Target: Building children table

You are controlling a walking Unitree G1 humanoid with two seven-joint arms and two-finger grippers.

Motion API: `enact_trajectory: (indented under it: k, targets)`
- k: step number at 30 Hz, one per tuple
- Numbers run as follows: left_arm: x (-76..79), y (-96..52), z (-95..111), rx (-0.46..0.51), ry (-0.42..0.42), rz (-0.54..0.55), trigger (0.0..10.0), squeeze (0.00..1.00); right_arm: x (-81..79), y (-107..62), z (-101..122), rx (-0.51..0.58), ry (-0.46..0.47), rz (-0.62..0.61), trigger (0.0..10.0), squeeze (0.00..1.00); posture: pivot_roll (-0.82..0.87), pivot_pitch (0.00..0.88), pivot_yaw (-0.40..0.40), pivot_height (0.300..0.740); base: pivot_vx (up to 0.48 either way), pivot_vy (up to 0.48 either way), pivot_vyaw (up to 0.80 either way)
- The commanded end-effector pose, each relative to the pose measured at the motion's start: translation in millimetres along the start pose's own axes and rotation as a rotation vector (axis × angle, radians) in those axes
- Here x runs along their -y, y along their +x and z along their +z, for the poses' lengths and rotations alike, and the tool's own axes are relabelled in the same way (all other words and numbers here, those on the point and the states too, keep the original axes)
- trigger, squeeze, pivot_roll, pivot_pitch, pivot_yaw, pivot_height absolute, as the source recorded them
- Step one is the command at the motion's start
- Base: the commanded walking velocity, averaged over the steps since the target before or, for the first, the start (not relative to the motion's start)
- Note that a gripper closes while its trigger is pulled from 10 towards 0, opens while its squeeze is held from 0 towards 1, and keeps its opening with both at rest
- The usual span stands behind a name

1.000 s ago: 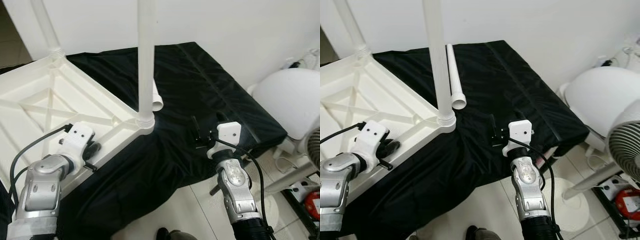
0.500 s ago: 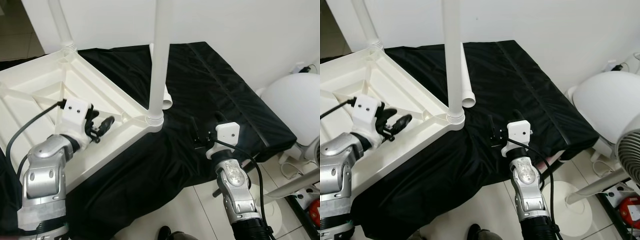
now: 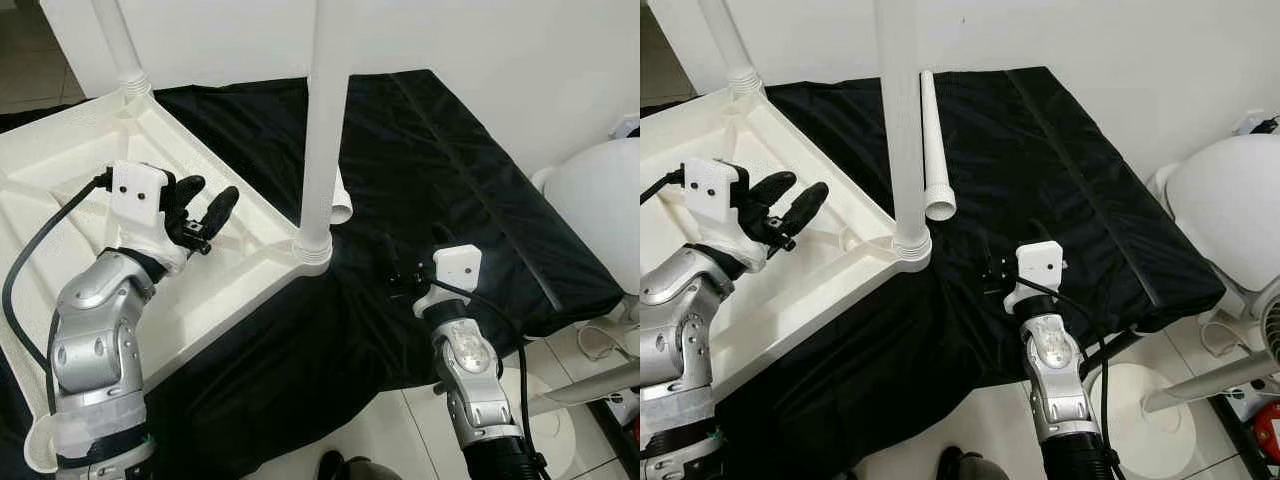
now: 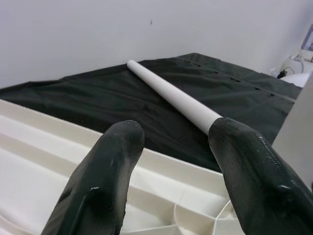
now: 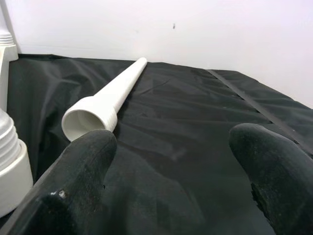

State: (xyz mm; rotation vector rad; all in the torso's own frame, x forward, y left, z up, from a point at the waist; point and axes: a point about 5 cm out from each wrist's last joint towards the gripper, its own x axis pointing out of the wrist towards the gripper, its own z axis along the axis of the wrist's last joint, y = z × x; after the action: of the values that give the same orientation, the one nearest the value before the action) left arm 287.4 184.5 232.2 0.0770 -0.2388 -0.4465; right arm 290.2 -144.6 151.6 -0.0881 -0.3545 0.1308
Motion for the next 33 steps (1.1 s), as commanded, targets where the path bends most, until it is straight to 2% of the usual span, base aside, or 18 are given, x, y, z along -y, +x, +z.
enact_trajectory:
  k: [1, 8, 15, 21, 22, 25, 33]
  targets:
    - [-5.6, -4.6, 0.5, 0.012, 0.018, 0.144, 10.0, 0.00, 2.2, -4.6, -3.5, -0.017, 0.003, -0.024, 10.0, 0.00, 0.11, 0.132, -0.043, 0.740, 0.000, 0.000, 0.00]
    - [-16.7, -6.0, -5.4, -0.044, 0.052, 0.209, 10.0, 0.00, 2.8, -3.1, -1.2, -0.015, 0.021, -0.067, 10.0, 0.00, 0.11, 0.141, -0.043, 0.740, 0.000, 0.000, 0.00]
    - [-35.7, -11.8, -12.0, -0.068, 0.066, 0.348, 10.0, 0.00, 4.8, -3.7, 2.1, -0.018, 0.058, -0.130, 10.0, 0.00, 0.11, 0.137, -0.048, 0.740, 0.000, 0.000, 0.00]
    - [-28.6, -10.1, -14.9, -0.072, 0.066, 0.308, 10.0, 0.00, 5.9, -7.2, 0.5, -0.031, 0.051, -0.137, 10.0, 0.00, 0.11, 0.132, -0.051, 0.740, 0.000, 0.000, 0.00]
    - [-20.6, -7.4, -19.5, -0.085, 0.071, 0.285, 10.0, 0.00, 8.4, -10.7, -1.0, -0.041, 0.038, -0.140, 10.0, 0.00, 0.10, 0.126, -0.049, 0.740, 0.000, 0.000, 0.00]
    - [-15.9, -4.9, -23.7, -0.095, 0.063, 0.275, 10.0, 0.00, 10.8, -12.8, -1.9, -0.048, 0.030, -0.144, 10.0, 0.00, 0.09, 0.126, -0.051, 0.740, 0.000, 0.000, 0.00]
    - [-14.2, -2.4, -26.7, -0.100, 0.046, 0.276, 10.0, 0.00, 14.0, -15.8, -2.3, -0.060, 0.023, -0.150, 10.0, 0.00, 0.09, 0.133, -0.054, 0.740, 0.000, -0.134, 0.00]
